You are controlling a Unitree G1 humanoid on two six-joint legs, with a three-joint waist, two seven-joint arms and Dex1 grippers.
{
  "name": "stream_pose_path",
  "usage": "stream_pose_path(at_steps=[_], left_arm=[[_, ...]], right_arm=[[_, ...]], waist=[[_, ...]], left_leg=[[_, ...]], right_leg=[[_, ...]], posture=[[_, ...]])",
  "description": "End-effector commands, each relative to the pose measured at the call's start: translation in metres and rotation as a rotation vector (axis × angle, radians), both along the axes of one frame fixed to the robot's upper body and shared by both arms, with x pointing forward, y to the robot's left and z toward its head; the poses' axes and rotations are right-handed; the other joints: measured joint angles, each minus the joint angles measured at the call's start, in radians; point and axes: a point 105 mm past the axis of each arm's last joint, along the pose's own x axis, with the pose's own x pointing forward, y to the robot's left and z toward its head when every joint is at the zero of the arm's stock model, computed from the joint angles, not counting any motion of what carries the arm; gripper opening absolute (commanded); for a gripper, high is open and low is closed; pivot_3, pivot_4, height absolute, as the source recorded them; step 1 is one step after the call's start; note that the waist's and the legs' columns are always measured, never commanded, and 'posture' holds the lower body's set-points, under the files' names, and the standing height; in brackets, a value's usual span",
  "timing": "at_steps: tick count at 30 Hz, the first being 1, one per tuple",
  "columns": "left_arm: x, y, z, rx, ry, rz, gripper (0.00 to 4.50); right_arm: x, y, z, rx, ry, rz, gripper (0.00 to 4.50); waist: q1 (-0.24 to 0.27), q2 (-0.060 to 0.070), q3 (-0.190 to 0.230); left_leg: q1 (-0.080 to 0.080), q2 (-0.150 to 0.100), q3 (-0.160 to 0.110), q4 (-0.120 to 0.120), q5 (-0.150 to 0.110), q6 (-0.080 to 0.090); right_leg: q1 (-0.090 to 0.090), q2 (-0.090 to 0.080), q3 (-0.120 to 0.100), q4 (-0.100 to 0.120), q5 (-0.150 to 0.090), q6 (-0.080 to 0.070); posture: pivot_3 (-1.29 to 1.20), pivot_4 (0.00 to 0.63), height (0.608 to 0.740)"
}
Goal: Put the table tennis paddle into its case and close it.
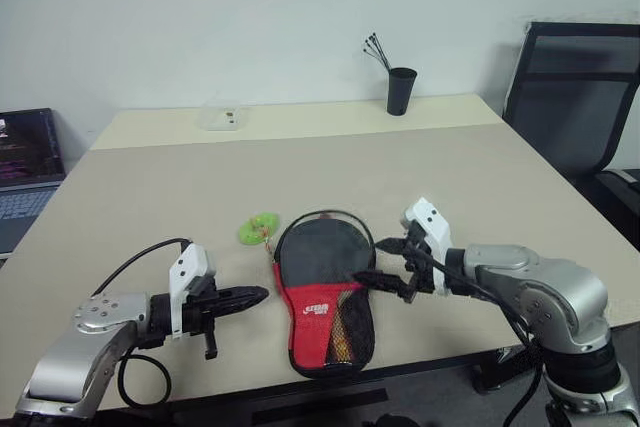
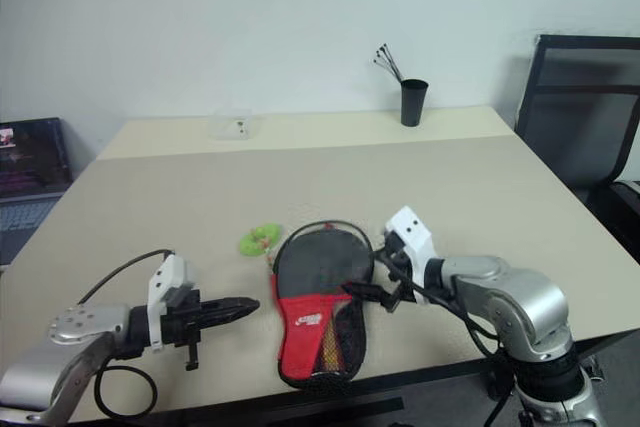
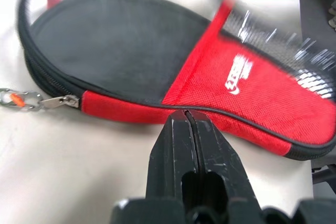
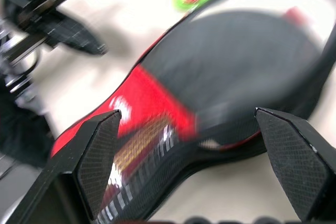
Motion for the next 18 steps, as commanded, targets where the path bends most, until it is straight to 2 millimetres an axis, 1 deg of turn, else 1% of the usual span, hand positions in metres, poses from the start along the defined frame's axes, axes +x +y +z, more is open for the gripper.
stream_pose_path(at_steps=[1, 3, 4, 5, 8, 10, 12, 13, 14, 15, 18], left_arm=[[0.002, 0.007, 0.011, 0.010, -0.044, 0.031, 0.00], [0.002, 0.009, 0.012, 0.009, -0.048, 0.041, 0.00], [0.003, 0.010, 0.012, 0.009, -0.052, 0.050, 0.00], [0.003, 0.011, 0.013, 0.010, -0.056, 0.058, 0.00], [0.009, 0.016, 0.015, 0.010, -0.077, 0.098, 0.00], [0.026, 0.025, 0.018, 0.029, -0.147, 0.198, 0.00], [0.039, 0.032, 0.021, 0.036, -0.177, 0.264, 0.00], [0.044, 0.034, 0.021, 0.046, -0.183, 0.285, 0.36], [0.047, 0.036, 0.021, 0.054, -0.186, 0.296, 0.57], [0.049, 0.036, 0.021, 0.062, -0.192, 0.307, 0.90], [0.059, 0.037, 0.025, 0.063, -0.226, 0.355, 1.92]], right_arm=[[0.015, -0.016, 0.027, 0.013, -0.141, -0.027, 4.48], [0.022, -0.030, 0.036, 0.012, -0.184, -0.054, 4.48], [0.021, -0.031, 0.041, 0.029, -0.206, -0.039, 4.48], [0.018, -0.029, 0.045, 0.047, -0.220, -0.007, 4.48], [0.008, -0.008, 0.045, 0.084, -0.240, 0.089, 4.48], [0.008, 0.015, 0.038, 0.122, -0.219, 0.123, 4.48], [0.014, 0.036, 0.031, 0.142, -0.220, 0.120, 4.48], [0.017, 0.044, 0.030, 0.150, -0.231, 0.112, 4.50], [0.020, 0.051, 0.028, 0.155, -0.240, 0.106, 4.50], [0.020, 0.058, 0.025, 0.158, -0.246, 0.106, 4.50], [0.016, 0.072, 0.017, 0.156, -0.267, 0.125, 4.50]], waist=[[0.001, 0.000, 0.000], [0.004, 0.000, 0.000], [0.006, 0.000, 0.000], [0.007, 0.000, 0.000], [0.006, 0.000, 0.000], [0.005, 0.000, 0.000], [0.005, 0.000, 0.000], [0.005, 0.000, 0.000], [0.005, 0.000, 0.000], [0.007, 0.000, 0.000], [0.011, -0.001, 0.000]], left_leg=[[0.000, 0.000, 0.000, 0.000, 0.000, 0.000], [0.000, 0.000, 0.000, 0.000, 0.000, 0.000], [-0.001, 0.000, 0.001, 0.000, 0.000, 0.000], [-0.001, 0.000, 0.001, 0.000, 0.000, 0.000], [0.000, 0.000, 0.001, 0.000, 0.000, 0.000], [0.001, 0.001, 0.000, 0.000, 0.000, 0.000], [0.001, 0.002, 0.000, 0.000, 0.000, 0.000], [0.001, 0.002, 0.000, 0.000, 0.000, 0.000], [0.001, 0.002, 0.000, 0.000, 0.000, 0.000], [0.001, 0.002, 0.001, 0.000, 0.000, 0.000], [0.000, 0.002, 0.001, 0.000, 0.000, 0.000]], right_leg=[[0.000, 0.000, 0.000, 0.000, 0.000, 0.000], [0.000, 0.000, 0.000, -0.001, 0.000, 0.000], [0.000, 0.000, 0.000, -0.001, 0.000, 0.000], [0.000, 0.000, 0.000, -0.001, 0.000, 0.000], [0.000, 0.000, 0.001, -0.001, 0.000, 0.000], [0.000, 0.001, 0.000, 0.000, 0.000, 0.000], [0.000, 0.002, -0.001, 0.002, 0.000, 0.000], [0.000, 0.003, -0.001, 0.002, 0.000, -0.001], [0.000, 0.003, -0.001, 0.002, 0.001, -0.001], [0.000, 0.003, -0.001, 0.002, 0.001, -0.001], [0.000, 0.001, 0.001, 0.001, 0.001, -0.001]], posture=[[0.00, 0.150, 0.740], [0.00, 0.150, 0.740], [0.00, 0.150, 0.740], [0.00, 0.150, 0.740], [0.00, 0.150, 0.740], [0.00, 0.150, 0.740], [0.00, 0.150, 0.740], [0.00, 0.150, 0.740], [0.00, 0.150, 0.740], [0.00, 0.150, 0.740], [0.00, 0.150, 0.740]])
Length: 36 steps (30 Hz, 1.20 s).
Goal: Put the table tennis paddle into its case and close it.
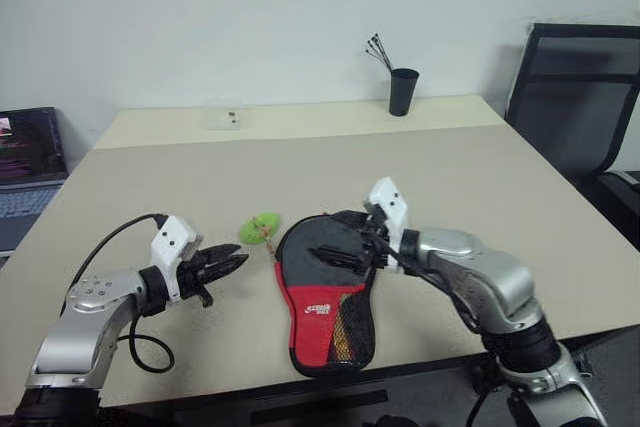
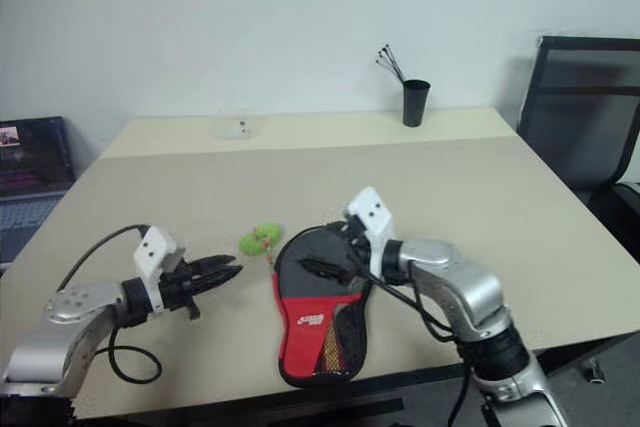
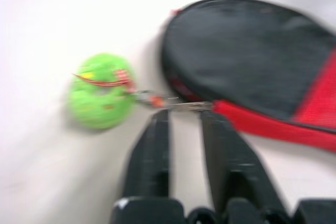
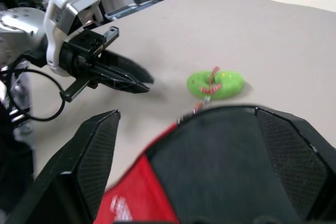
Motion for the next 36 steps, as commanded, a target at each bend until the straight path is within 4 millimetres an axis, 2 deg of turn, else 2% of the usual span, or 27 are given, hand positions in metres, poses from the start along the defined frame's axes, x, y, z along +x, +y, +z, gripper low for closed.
stream_pose_path(at_steps=[1, 4, 7, 8, 13, 18, 22, 27, 36], left_arm=[[0.013, 0.001, 0.011, 0.008, -0.077, 0.053, 2.29], [0.017, -0.002, 0.015, -0.033, -0.084, 0.072, 3.33], [0.025, -0.004, 0.013, -0.039, -0.076, 0.103, 4.35], [0.028, -0.004, 0.011, -0.039, -0.067, 0.117, 4.46], [0.053, -0.009, 0.007, -0.096, -0.010, 0.179, 4.46], [0.086, -0.008, -0.002, -0.181, 0.088, 0.293, 4.46], [0.099, -0.016, -0.013, -0.177, 0.157, 0.290, 4.46], [0.103, -0.032, -0.027, -0.169, 0.242, 0.222, 4.46], [0.097, -0.030, -0.039, -0.154, 0.282, 0.210, 4.46]], right_arm=[[-0.003, 0.012, 0.007, 0.021, -0.087, 0.002, 4.50], [-0.001, 0.015, 0.008, 0.033, -0.092, -0.014, 4.50], [0.002, 0.014, 0.001, 0.002, -0.093, -0.031, 4.50], [0.003, 0.013, -0.002, -0.010, -0.091, -0.033, 4.50], [0.008, 0.013, -0.006, -0.022, -0.080, -0.052, 4.50], [0.010, 0.013, -0.009, -0.030, -0.076, -0.066, 4.50], [0.010, 0.014, -0.011, -0.038, -0.078, -0.073, 4.50], [0.010, 0.013, -0.012, -0.040, -0.075, -0.091, 4.50], [0.005, 0.009, -0.022, -0.079, -0.031, -0.085, 4.50]], waist=[[0.005, 0.000, 0.000], [0.008, -0.001, -0.001], [0.009, -0.003, -0.002], [0.009, -0.003, -0.002], [0.010, -0.004, -0.002], [0.009, -0.005, -0.003], [0.006, -0.005, -0.003], [0.010, -0.006, -0.004], [0.011, -0.006, -0.004]], left_leg=[[-0.001, 0.000, 0.000, 0.000, 0.000, 0.000], [-0.002, 0.000, 0.001, 0.000, 0.000, -0.001], [-0.002, 0.000, 0.001, 0.000, 0.000, -0.001], [-0.001, 0.000, 0.001, 0.000, 0.000, -0.001], [0.000, -0.001, 0.001, 0.002, 0.000, -0.001], [-0.001, -0.001, 0.001, 0.002, 0.000, -0.001], [-0.001, -0.001, 0.001, 0.002, 0.000, -0.001], [-0.001, -0.002, 0.001, 0.002, 0.000, -0.001], [0.001, -0.002, 0.001, 0.003, 0.000, -0.001]], right_leg=[[0.000, -0.001, 0.000, 0.000, 0.000, 0.000], [0.000, -0.002, 0.001, -0.002, 0.000, 0.000], [0.000, -0.003, 0.001, -0.001, 0.000, 0.000], [0.000, -0.003, 0.000, -0.001, 0.000, 0.000], [0.001, 0.000, -0.002, 0.001, 0.000, 0.000], [0.001, 0.001, -0.002, 0.001, 0.001, 0.000], [0.001, 0.001, -0.001, 0.001, 0.001, 0.000], [0.001, 0.001, -0.002, 0.001, 0.001, 0.000], [0.004, -0.001, -0.003, 0.001, 0.001, 0.000]], posture=[[0.00, 0.150, 0.740], [0.00, 0.150, 0.740], [0.00, 0.150, 0.740], [0.00, 0.150, 0.740], [0.00, 0.150, 0.740], [0.00, 0.150, 0.740], [0.00, 0.150, 0.740], [0.00, 0.150, 0.740], [0.00, 0.150, 0.740]])
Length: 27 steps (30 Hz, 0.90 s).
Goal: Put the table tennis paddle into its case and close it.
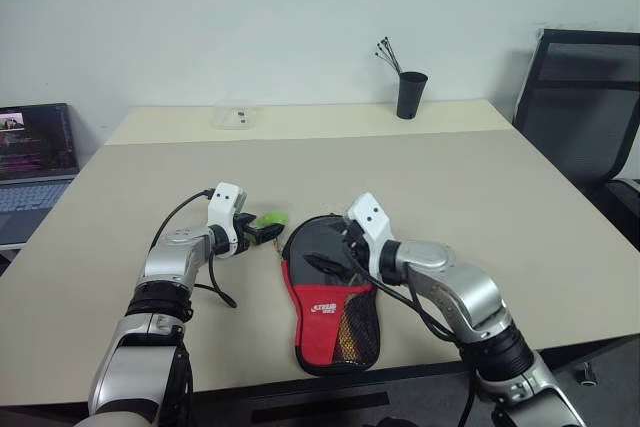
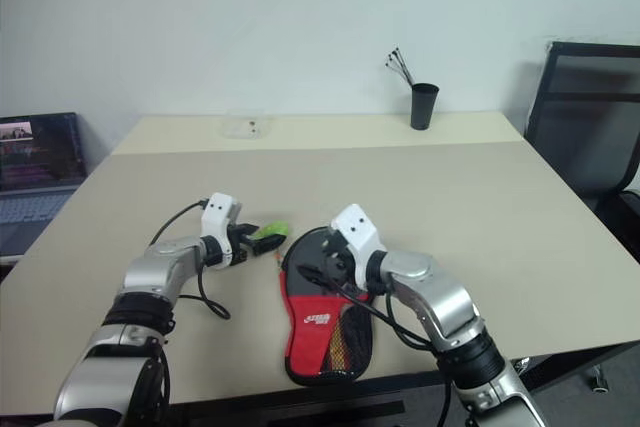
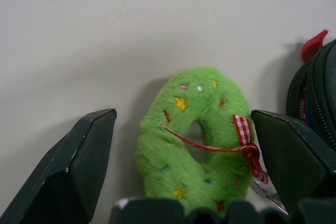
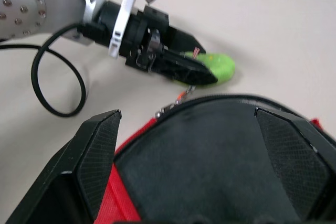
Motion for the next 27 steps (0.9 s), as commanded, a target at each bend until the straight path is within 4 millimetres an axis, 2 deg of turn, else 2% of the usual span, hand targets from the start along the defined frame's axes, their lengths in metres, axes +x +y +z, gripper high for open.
stream_pose_path(at_steps=[1, 15, 23, 27], left_arm=[[-0.008, -0.003, -0.014, -0.002, 0.052, -0.026, 4.46], [-0.017, -0.002, -0.007, -0.022, 0.003, -0.013, 4.46], [-0.017, -0.005, 0.002, -0.028, -0.032, -0.004, 3.09], [-0.017, -0.003, 0.001, -0.020, -0.026, 0.010, 1.70]], right_arm=[[-0.008, 0.002, 0.008, 0.010, -0.027, 0.029, 4.50], [-0.009, 0.015, 0.000, 0.019, 0.014, 0.069, 4.50], [-0.007, 0.019, -0.006, 0.003, 0.020, 0.078, 4.50], [-0.007, 0.020, -0.006, 0.004, 0.022, 0.079, 4.50]], waist=[[0.000, 0.000, 0.000], [-0.001, 0.000, 0.000], [-0.001, 0.000, 0.000], [-0.001, 0.000, 0.000]], left_leg=[[0.000, 0.000, 0.000, 0.000, 0.000, 0.000], [0.000, 0.000, 0.000, 0.000, 0.000, 0.000], [0.000, 0.000, 0.000, 0.000, 0.000, 0.000], [0.000, 0.000, 0.000, 0.000, 0.000, 0.000]], right_leg=[[0.000, 0.000, 0.000, 0.000, 0.000, 0.000], [0.000, 0.000, 0.000, 0.000, 0.000, 0.000], [0.000, 0.000, 0.000, 0.000, 0.000, 0.000], [0.000, 0.000, 0.000, 0.000, 0.000, 0.000]], posture=[[0.00, 0.150, 0.740], [0.00, 0.150, 0.740], [0.00, 0.150, 0.740], [0.00, 0.150, 0.740]])
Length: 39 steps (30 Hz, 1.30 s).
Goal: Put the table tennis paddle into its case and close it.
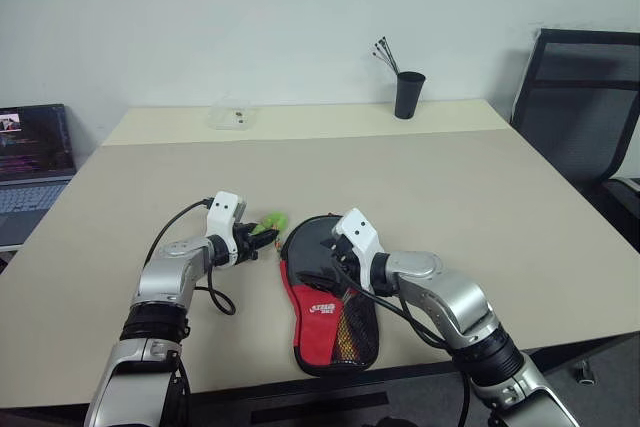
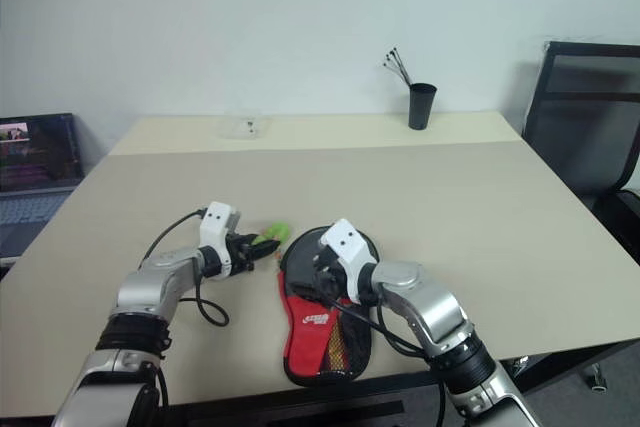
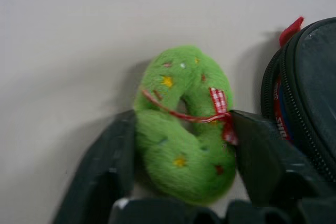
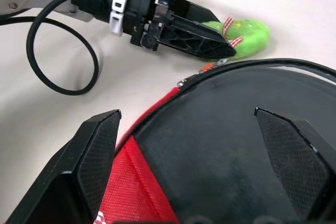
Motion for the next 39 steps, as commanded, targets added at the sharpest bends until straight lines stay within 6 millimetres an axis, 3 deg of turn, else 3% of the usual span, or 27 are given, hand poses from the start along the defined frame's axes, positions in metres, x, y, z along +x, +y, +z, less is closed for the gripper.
stream_pose_path(at_steps=[1, 3, 6, 8, 18, 22, 29, 35, 39], left_arm=[[0.000, 0.001, 0.005, -0.002, -0.021, 0.009, 1.43], [0.001, 0.001, 0.008, -0.003, -0.030, 0.015, 0.66], [0.004, 0.004, 0.015, 0.000, -0.057, 0.031, 0.07], [0.006, 0.006, 0.021, 0.001, -0.077, 0.042, 0.07], [0.012, 0.002, 0.057, 0.030, -0.205, 0.034, 0.07], [0.016, 0.000, 0.058, 0.097, -0.216, 0.001, 0.07], [0.048, -0.001, 0.047, 0.333, -0.247, -0.003, 0.07], [0.069, -0.023, 0.050, 0.490, -0.294, -0.015, 0.07], [0.076, -0.052, 0.060, 0.551, -0.352, -0.056, 0.07]], right_arm=[[0.000, 0.004, 0.014, 0.030, -0.050, 0.017, 4.50], [0.000, 0.004, 0.014, 0.030, -0.047, 0.019, 4.50], [-0.001, 0.006, 0.012, 0.027, -0.040, 0.024, 4.50], [0.000, 0.007, 0.009, 0.020, -0.034, 0.024, 4.50], [0.010, 0.004, -0.050, -0.169, 0.015, -0.007, 4.50], [0.011, -0.001, -0.057, -0.190, 0.025, -0.022, 4.50], [0.009, -0.005, -0.071, -0.206, 0.071, -0.034, 4.50], [0.006, -0.005, -0.078, -0.220, 0.087, -0.029, 4.50], [0.003, -0.005, -0.081, -0.226, 0.097, -0.027, 4.50]], waist=[[0.000, 0.000, 0.000], [0.000, 0.000, 0.000], [0.000, 0.000, 0.000], [-0.001, 0.000, 0.000], [-0.002, -0.001, -0.001], [-0.001, -0.002, -0.001], [0.001, -0.004, -0.003], [-0.002, -0.006, -0.004], [-0.001, -0.006, -0.004]], left_leg=[[0.000, 0.000, 0.000, 0.000, 0.000, 0.000], [0.000, 0.000, 0.000, 0.000, 0.000, 0.000], [0.000, 0.000, 0.000, 0.000, 0.000, 0.000], [0.000, 0.000, 0.000, 0.000, 0.000, 0.000], [0.000, 0.001, 0.000, 0.000, 0.000, 0.000], [0.001, 0.001, 0.000, 0.000, 0.000, 0.000], [0.002, 0.000, -0.001, 0.001, 0.000, 0.000], [0.002, 0.000, -0.001, 0.001, 0.000, 0.000], [0.002, 0.000, -0.001, 0.001, 0.000, 0.000]], right_leg=[[0.000, 0.000, 0.000, 0.000, 0.000, 0.000], [0.000, 0.000, 0.000, 0.000, 0.000, 0.000], [0.000, 0.000, 0.000, 0.000, 0.000, 0.000], [0.000, 0.000, 0.000, 0.000, 0.000, 0.000], [0.000, 0.000, 0.000, 0.000, 0.000, 0.000], [0.000, 0.000, 0.000, 0.001, 0.000, 0.000], [0.002, 0.000, -0.001, 0.001, 0.000, 0.000], [0.002, 0.001, -0.002, 0.000, 0.000, 0.000], [0.002, 0.001, -0.002, 0.000, 0.000, 0.000]], posture=[[0.00, 0.150, 0.740], [0.00, 0.150, 0.740], [0.00, 0.150, 0.740], [0.00, 0.150, 0.740], [0.00, 0.150, 0.740], [0.00, 0.150, 0.740], [0.00, 0.150, 0.740], [0.00, 0.150, 0.740], [0.00, 0.150, 0.740]])
